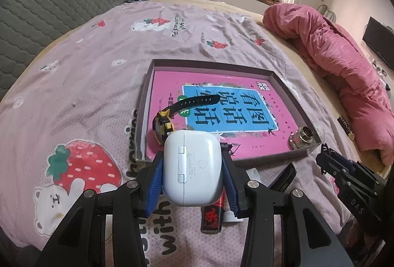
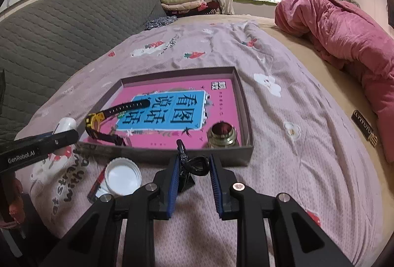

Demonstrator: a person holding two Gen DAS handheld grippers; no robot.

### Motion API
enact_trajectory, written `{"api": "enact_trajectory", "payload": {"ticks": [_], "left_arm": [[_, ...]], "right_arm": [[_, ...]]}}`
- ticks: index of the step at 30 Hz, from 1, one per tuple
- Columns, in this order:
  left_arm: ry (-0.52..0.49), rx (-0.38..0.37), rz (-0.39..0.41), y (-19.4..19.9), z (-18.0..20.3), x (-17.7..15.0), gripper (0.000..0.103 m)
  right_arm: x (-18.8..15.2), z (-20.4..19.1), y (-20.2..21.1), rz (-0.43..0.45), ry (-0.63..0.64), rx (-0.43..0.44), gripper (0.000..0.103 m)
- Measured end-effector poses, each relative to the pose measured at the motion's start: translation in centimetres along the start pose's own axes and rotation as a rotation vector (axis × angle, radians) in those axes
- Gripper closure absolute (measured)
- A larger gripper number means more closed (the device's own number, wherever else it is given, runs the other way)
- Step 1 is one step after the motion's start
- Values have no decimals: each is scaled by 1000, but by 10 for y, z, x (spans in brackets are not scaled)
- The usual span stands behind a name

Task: Organize rigid objects
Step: 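Carry the earbud case into the tray with the left tool while the right tool carries the clip there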

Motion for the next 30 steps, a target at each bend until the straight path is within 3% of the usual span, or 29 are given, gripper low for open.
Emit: {"api": "enact_trajectory", "payload": {"ticks": [30], "left_arm": [[0, -23, 11, -22, 23, 30, 57]], "right_arm": [[40, -8, -12, 42, 18, 20, 78]]}}
Point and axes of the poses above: each gripper's, at about its wrist camera, not at the fingertips, and y roughly against the way its jaws point, z to its right, x to its top, the point moved 5 cm from there along -y, roughly the way its jaws point, and after that the axes turned 14 degrees about y, right-handed, at the moved point
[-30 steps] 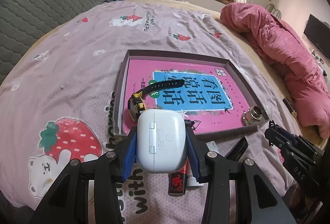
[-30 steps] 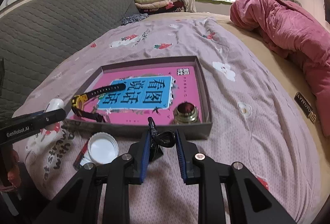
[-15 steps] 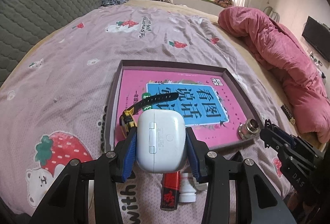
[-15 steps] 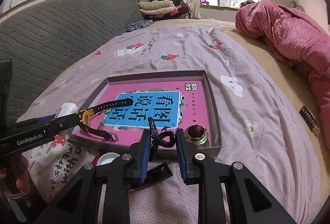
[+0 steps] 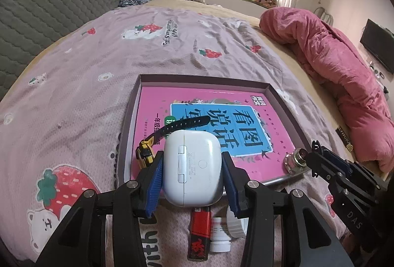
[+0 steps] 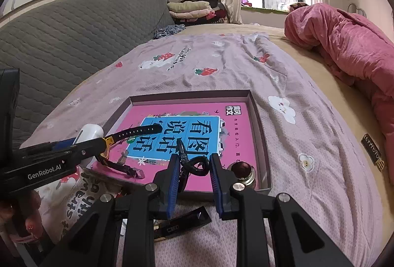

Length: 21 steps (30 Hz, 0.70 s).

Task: Organize rigid objects
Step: 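Carry the earbud case into the tray with the left tool while the right tool carries the clip there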

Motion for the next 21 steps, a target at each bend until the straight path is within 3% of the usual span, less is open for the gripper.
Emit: {"api": "enact_trajectory", "payload": {"ticks": [21], "left_arm": [[-2, -8, -12, -15, 4, 11, 57]], "right_arm": [[17, -4, -19, -11, 16, -3, 78]]}}
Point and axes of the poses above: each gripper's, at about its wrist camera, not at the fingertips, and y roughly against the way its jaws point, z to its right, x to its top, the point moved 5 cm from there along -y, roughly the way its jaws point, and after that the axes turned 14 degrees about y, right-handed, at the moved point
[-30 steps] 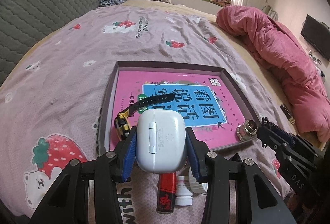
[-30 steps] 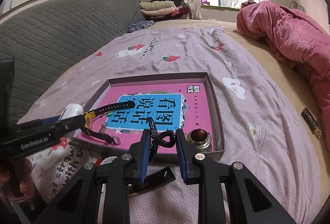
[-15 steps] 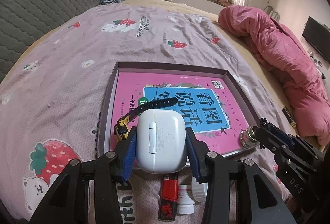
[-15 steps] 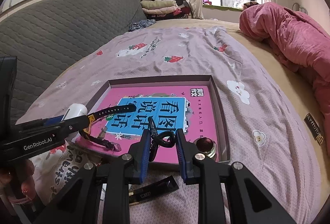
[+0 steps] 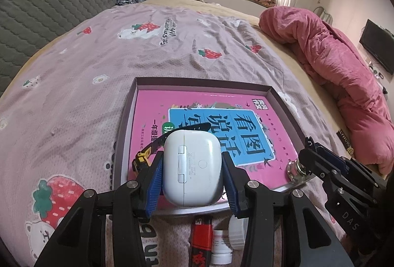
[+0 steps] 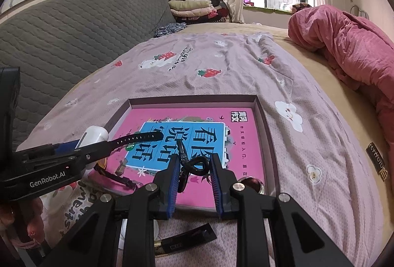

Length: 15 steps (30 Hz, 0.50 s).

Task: Organize rigid objects
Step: 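Carry the earbud case into the tray with the left tool while the right tool carries the clip there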

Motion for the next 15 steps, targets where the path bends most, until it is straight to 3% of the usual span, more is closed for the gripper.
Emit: {"api": "enact_trajectory", "payload": {"ticks": [15], "left_arm": [[-9, -4, -38, -28, 12, 6, 57]], "right_arm": [[4, -1, -21, -32, -3, 3, 78]]}}
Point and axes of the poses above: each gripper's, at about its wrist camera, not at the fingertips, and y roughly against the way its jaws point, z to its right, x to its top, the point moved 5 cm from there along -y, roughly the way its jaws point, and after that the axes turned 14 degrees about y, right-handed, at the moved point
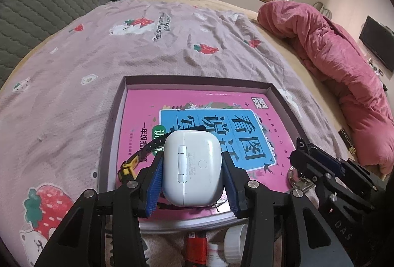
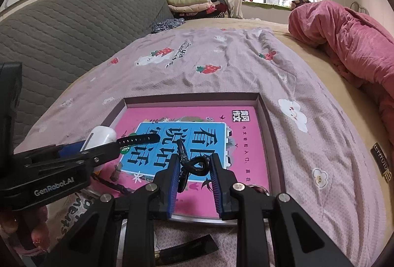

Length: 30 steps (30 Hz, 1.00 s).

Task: Organize rigid objects
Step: 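Carry the earbud case into the tray with the left tool while the right tool carries the clip there, then lower the clip onto the workbook and open the right tool while the left tool lowers the earbud case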

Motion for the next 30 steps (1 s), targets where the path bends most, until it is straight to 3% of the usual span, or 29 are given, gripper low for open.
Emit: {"api": "enact_trajectory", "payload": {"ticks": [23, 30], "left_arm": [[-8, 51, -124, -47, -5, -15, 57], [-62, 75, -132, -50, 0, -19, 57]], "right_arm": [[-18, -13, -26, -71, 12, 49, 78], [-23, -19, -38, -120, 37, 62, 78]]}}
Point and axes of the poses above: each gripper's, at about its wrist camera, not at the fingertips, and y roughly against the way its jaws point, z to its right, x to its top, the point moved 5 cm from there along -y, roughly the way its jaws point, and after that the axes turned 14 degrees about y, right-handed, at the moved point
